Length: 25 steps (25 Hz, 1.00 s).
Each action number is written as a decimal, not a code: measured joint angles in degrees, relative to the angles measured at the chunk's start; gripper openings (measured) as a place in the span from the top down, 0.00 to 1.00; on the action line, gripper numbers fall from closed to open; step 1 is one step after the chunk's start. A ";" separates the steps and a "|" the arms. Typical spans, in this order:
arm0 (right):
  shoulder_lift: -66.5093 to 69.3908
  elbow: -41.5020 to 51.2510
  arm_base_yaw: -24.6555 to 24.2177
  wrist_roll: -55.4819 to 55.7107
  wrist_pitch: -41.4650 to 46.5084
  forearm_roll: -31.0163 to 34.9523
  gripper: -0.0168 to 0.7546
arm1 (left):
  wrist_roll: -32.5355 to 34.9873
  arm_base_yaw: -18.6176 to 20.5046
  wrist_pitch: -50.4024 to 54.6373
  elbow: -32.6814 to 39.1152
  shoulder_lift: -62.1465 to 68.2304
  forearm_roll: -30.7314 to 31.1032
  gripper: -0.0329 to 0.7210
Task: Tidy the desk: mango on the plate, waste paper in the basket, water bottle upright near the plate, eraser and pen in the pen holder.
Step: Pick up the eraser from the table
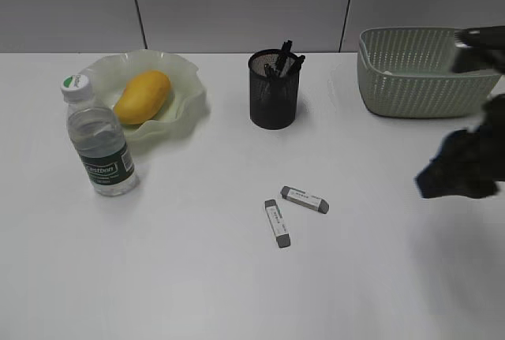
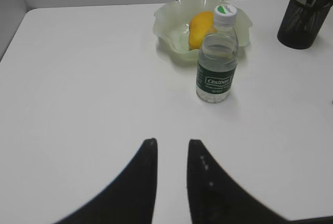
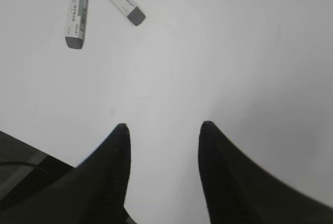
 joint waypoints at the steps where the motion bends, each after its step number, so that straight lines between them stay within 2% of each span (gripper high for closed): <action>1: 4.19 -2.58 2.53 0.74 -0.48 -0.32 0.52 | 0.00 0.10 0.00 0.00 0.00 -0.02 0.77; 5: 20.45 -12.62 11.38 9.49 -0.80 -5.36 0.52 | 0.00 0.11 0.00 0.00 0.00 -0.02 0.77; 9: 31.54 -21.48 15.51 15.81 1.33 -10.22 0.52 | 0.00 0.11 0.00 0.00 0.00 -0.02 0.77; 13: 37.87 -27.38 16.85 17.35 2.50 -12.04 0.52 | 0.00 0.11 0.00 0.00 0.00 -0.02 0.77; 18: 41.86 -31.30 16.93 15.82 2.45 -20.69 0.52 | 0.00 0.11 0.00 0.00 0.00 -0.02 0.78; 25: 43.75 -31.60 16.93 0.70 -0.49 -21.85 0.52 | 0.00 0.11 0.00 0.00 0.00 -0.02 0.78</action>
